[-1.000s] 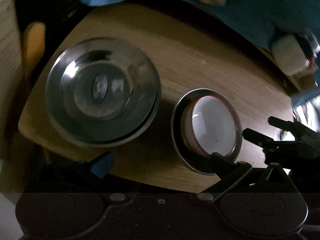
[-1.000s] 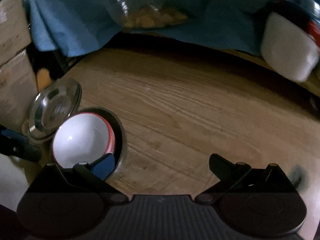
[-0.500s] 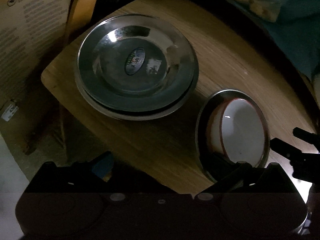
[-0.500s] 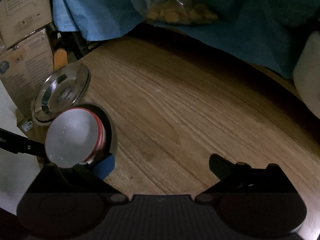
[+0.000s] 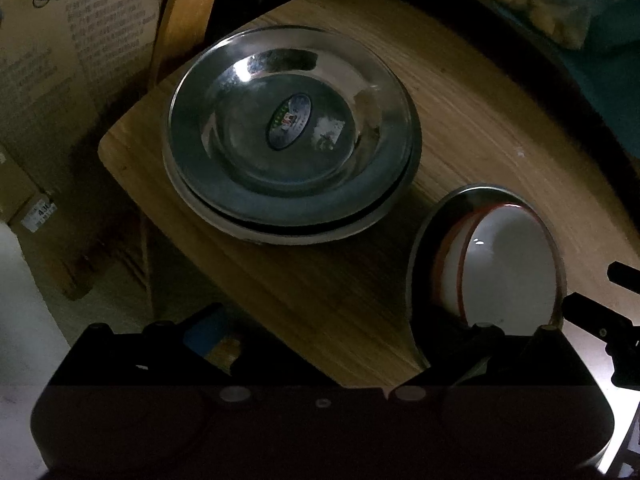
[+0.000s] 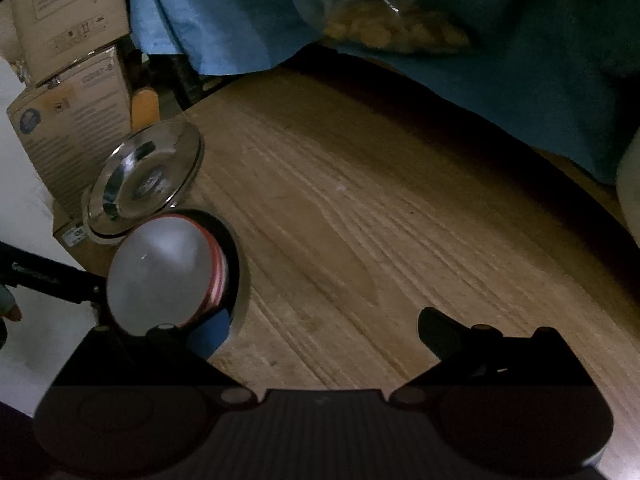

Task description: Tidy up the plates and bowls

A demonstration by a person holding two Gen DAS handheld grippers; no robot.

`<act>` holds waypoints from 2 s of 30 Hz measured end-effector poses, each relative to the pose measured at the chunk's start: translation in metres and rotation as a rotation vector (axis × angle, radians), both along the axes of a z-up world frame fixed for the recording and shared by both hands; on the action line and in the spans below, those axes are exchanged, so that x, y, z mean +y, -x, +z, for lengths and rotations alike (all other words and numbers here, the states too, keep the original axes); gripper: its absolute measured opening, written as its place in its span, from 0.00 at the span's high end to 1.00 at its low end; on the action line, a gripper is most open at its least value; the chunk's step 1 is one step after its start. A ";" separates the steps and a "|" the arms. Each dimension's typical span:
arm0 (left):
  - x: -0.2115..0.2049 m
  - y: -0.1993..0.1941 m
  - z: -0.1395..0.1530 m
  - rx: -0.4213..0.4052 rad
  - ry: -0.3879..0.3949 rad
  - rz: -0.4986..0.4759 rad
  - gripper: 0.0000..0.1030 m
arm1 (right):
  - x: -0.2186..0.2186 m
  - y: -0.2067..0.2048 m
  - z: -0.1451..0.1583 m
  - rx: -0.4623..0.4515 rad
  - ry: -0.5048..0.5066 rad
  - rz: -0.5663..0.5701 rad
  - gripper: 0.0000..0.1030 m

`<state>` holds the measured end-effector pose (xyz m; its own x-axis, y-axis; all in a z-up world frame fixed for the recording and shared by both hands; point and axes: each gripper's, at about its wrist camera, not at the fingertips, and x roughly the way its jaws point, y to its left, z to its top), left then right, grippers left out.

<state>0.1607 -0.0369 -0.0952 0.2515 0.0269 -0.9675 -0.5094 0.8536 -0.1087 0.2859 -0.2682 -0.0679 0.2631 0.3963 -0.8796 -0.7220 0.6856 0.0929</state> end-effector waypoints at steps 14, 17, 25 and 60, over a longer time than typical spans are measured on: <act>-0.022 -0.007 0.006 0.030 -0.132 -0.100 0.02 | 0.017 0.008 -0.013 -0.023 0.051 -0.011 0.00; -0.029 -0.008 0.010 0.022 -0.174 -0.132 0.04 | 0.015 0.009 -0.013 -0.023 0.042 -0.014 0.01; -0.031 -0.003 0.013 -0.023 -0.160 -0.157 0.22 | 0.011 0.010 -0.012 0.001 -0.007 -0.014 0.13; -0.034 0.002 0.008 -0.155 0.024 -0.156 0.89 | 0.005 0.013 -0.017 0.260 -0.207 -0.123 0.83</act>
